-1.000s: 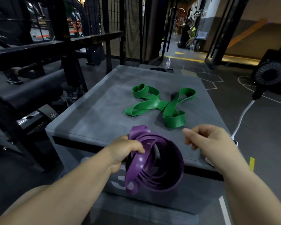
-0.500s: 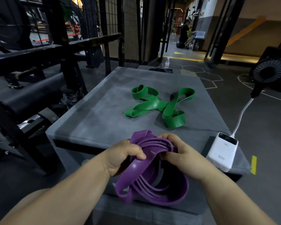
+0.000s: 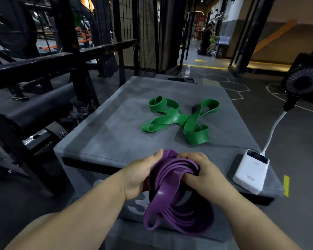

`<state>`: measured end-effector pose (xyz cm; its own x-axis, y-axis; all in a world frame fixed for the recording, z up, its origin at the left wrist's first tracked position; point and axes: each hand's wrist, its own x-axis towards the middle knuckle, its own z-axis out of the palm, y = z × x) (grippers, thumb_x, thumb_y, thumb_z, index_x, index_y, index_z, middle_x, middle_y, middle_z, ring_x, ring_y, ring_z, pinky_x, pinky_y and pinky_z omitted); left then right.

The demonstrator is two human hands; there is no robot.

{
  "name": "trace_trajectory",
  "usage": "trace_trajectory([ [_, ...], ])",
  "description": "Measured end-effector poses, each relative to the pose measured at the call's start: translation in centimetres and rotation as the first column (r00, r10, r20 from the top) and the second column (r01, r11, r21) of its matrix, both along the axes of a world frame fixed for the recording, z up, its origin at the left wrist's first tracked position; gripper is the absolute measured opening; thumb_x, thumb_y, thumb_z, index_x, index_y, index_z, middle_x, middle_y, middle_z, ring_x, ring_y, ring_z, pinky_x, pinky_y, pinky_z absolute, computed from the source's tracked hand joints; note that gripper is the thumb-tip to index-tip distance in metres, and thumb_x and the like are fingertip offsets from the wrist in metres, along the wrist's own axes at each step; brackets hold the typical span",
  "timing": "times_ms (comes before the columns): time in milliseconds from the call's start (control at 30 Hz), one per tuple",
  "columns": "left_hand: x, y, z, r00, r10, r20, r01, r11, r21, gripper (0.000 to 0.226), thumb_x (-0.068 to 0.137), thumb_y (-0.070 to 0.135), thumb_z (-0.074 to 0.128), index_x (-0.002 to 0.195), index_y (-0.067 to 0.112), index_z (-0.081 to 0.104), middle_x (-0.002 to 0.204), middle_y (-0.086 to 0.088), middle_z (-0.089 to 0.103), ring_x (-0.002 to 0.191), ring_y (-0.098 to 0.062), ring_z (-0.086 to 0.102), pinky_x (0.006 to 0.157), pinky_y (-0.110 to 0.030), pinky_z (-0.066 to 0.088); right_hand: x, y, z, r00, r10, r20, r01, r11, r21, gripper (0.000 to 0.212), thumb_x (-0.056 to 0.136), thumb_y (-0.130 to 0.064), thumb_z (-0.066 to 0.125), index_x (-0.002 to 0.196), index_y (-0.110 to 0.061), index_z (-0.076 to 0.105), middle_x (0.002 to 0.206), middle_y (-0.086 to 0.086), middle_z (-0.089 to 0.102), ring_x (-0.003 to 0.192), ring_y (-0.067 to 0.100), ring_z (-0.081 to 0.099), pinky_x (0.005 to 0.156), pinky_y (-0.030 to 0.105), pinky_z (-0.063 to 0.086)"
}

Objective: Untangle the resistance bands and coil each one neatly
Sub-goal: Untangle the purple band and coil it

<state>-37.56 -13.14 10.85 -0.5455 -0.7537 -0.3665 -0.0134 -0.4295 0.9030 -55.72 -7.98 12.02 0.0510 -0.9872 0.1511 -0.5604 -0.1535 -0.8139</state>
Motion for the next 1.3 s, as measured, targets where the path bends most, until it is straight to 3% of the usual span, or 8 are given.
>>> trace_trajectory([
  [233,0.1,-0.1,0.3,0.988,0.147,0.039,-0.147,0.989,0.001,0.038,0.089,0.046,0.054,0.091,0.013,0.073,0.082,-0.007,0.072,0.073,-0.02,0.066,0.074,-0.03,0.05,-0.8,-0.3,-0.4,0.989,0.043,-0.14,-0.051,0.997,-0.06,0.043,0.078,-0.006,0.071,0.088,-0.046,0.058,0.107,-0.008,0.053,0.103,-0.012,0.048,0.084,-0.001,0.031],
  [400,0.6,-0.8,0.4,0.991,0.129,0.045,-0.128,0.991,-0.029,0.034,0.085,0.046,0.056,0.081,0.016,0.072,0.078,-0.005,0.072,0.074,-0.02,0.065,0.077,-0.032,0.048,-0.9,-0.1,-0.1,0.991,0.066,-0.12,-0.069,0.997,-0.023,0.035,0.077,-0.002,0.07,0.089,-0.034,0.061,0.084,-0.015,0.068,0.078,0.001,0.061,0.072,0.018,0.047],
  [667,0.4,-0.2,0.5,0.999,0.048,0.007,-0.048,0.998,-0.047,0.032,0.095,0.033,0.048,0.098,0.01,0.07,0.079,-0.003,0.072,0.068,-0.014,0.066,0.066,-0.026,0.05,0.1,-0.2,-1.1,0.993,-0.001,-0.12,-0.017,0.989,-0.144,0.046,0.069,-0.003,0.077,0.084,-0.04,0.053,0.095,-0.015,0.057,0.09,-0.007,0.052,0.073,0.003,0.035],
  [867,-0.3,0.0,-0.2,0.986,0.158,0.043,-0.158,0.987,-0.011,0.031,0.094,0.033,0.052,0.092,0.011,0.073,0.088,-0.008,0.071,0.085,-0.023,0.062,0.084,-0.033,0.044,0.4,-0.3,-1.6,0.978,0.044,-0.202,-0.09,0.971,-0.224,0.047,0.063,-0.016,0.068,0.104,-0.039,0.062,0.101,-0.023,0.054,0.095,-0.004,0.055,0.083,0.006,0.039],
  [967,-0.5,0.0,-0.1,0.98,0.196,0.016,-0.196,0.98,-0.019,0.033,0.095,0.032,0.048,0.091,0.01,0.072,0.086,-0.007,0.072,0.076,-0.018,0.065,0.074,-0.029,0.048,0.2,-0.4,-1.5,0.969,0.101,-0.224,-0.156,0.957,-0.244,0.048,0.064,-0.035,0.06,0.112,-0.035,0.064,0.101,-0.02,0.053,0.094,-0.002,0.056,0.086,0.006,0.039],
  [1067,-0.3,0.0,0.1,0.983,0.179,-0.047,-0.179,0.984,0.006,0.035,0.097,0.032,0.045,0.095,0.008,0.071,0.085,-0.008,0.071,0.073,-0.017,0.065,0.07,-0.029,0.049,-0.2,-0.7,-1.4,0.972,0.104,-0.208,-0.162,0.945,-0.283,0.048,0.065,-0.021,0.067,0.112,-0.032,0.068,0.1,-0.016,0.053,0.094,-0.002,0.056,0.086,0.009,0.042],
  [1133,-0.2,0.1,0.2,0.99,0.126,-0.058,-0.126,0.992,0.001,0.038,0.098,0.032,0.042,0.097,0.007,0.07,0.084,-0.008,0.071,0.075,-0.017,0.066,0.074,-0.031,0.049,-0.4,-0.8,-1.4,0.973,0.097,-0.211,-0.157,0.943,-0.292,0.052,0.066,-0.012,0.068,0.113,-0.033,0.066,0.1,-0.017,0.052,0.094,-0.001,0.056,0.086,0.012,0.044],
  [1300,0.0,0.1,0.1,1.0,0.022,-0.012,-0.022,1.0,0.006,0.039,0.093,0.035,0.047,0.105,0.007,0.07,0.1,-0.014,0.07,0.095,-0.025,0.061,0.097,-0.04,0.044,-0.6,-0.3,-1.2,0.951,0.167,-0.262,-0.219,0.958,-0.187,0.06,0.066,-0.032,0.058,0.125,-0.043,0.052,0.104,-0.022,0.048,0.099,-0.001,0.056,0.09,0.016,0.044],
])
